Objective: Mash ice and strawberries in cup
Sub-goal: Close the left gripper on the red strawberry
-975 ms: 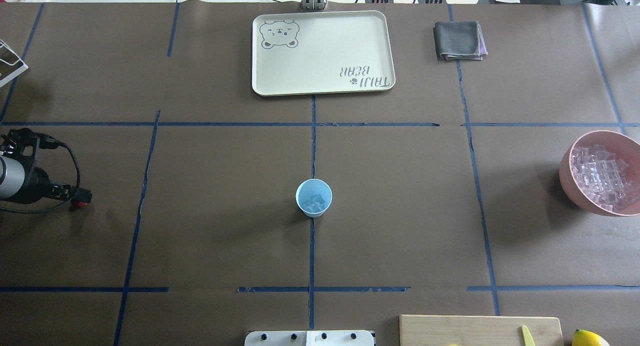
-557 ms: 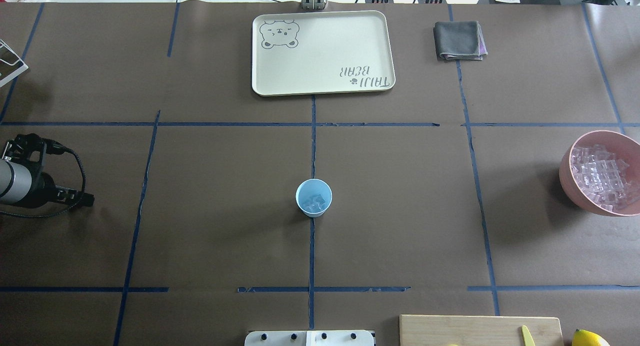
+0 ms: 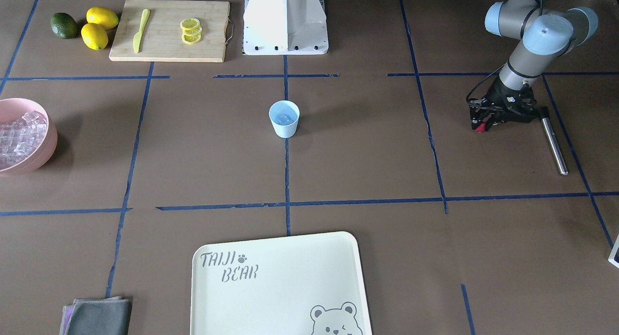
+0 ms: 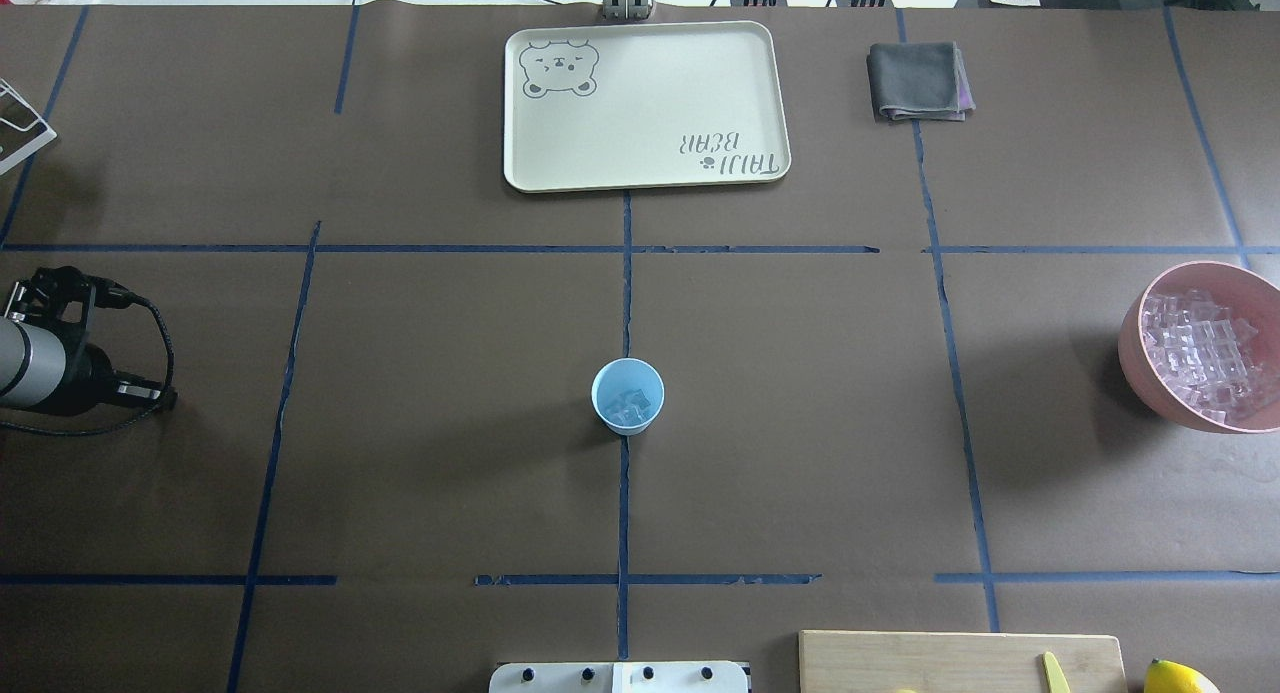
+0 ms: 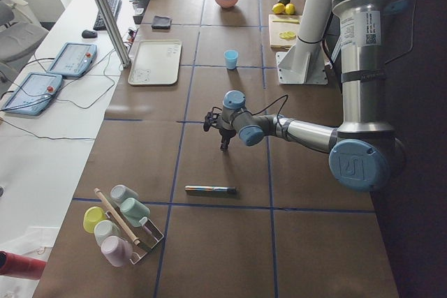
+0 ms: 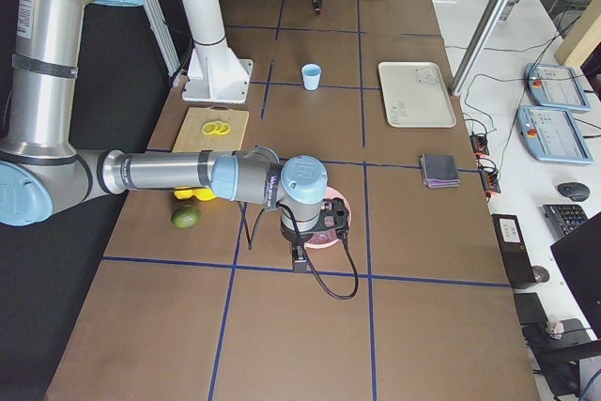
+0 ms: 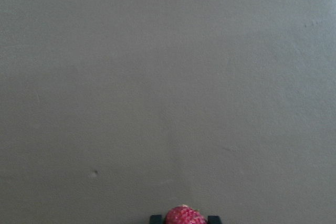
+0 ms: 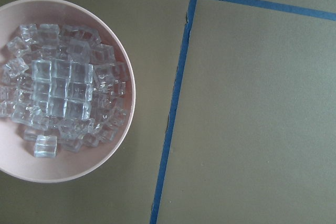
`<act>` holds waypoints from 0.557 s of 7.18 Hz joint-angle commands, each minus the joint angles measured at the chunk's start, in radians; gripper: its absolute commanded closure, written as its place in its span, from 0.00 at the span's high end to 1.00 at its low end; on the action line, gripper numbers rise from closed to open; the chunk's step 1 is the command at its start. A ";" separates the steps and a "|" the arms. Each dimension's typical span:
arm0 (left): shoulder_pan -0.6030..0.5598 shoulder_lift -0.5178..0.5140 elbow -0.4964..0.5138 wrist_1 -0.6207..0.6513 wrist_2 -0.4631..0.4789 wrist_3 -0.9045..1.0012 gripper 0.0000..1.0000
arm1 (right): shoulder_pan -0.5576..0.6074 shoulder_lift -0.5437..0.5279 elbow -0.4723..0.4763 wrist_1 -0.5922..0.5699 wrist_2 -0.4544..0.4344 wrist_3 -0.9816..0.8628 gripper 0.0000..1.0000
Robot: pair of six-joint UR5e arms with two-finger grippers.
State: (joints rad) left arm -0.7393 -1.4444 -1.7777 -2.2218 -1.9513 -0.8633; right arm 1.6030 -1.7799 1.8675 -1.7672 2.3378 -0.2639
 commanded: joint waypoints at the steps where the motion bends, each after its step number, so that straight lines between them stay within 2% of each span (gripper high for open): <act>1: -0.002 -0.010 -0.064 0.010 -0.001 0.000 0.00 | 0.000 -0.001 0.001 0.000 0.000 0.000 0.99; 2: -0.002 -0.055 -0.071 0.036 -0.005 -0.002 0.00 | 0.000 -0.001 -0.001 0.000 0.000 0.000 0.99; 4: -0.002 -0.227 -0.174 0.384 -0.006 -0.016 0.00 | 0.000 -0.006 0.001 0.000 0.000 -0.001 0.99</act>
State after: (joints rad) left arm -0.7408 -1.5757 -1.8877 -2.0305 -1.9564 -0.8682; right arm 1.6030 -1.7823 1.8675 -1.7671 2.3378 -0.2649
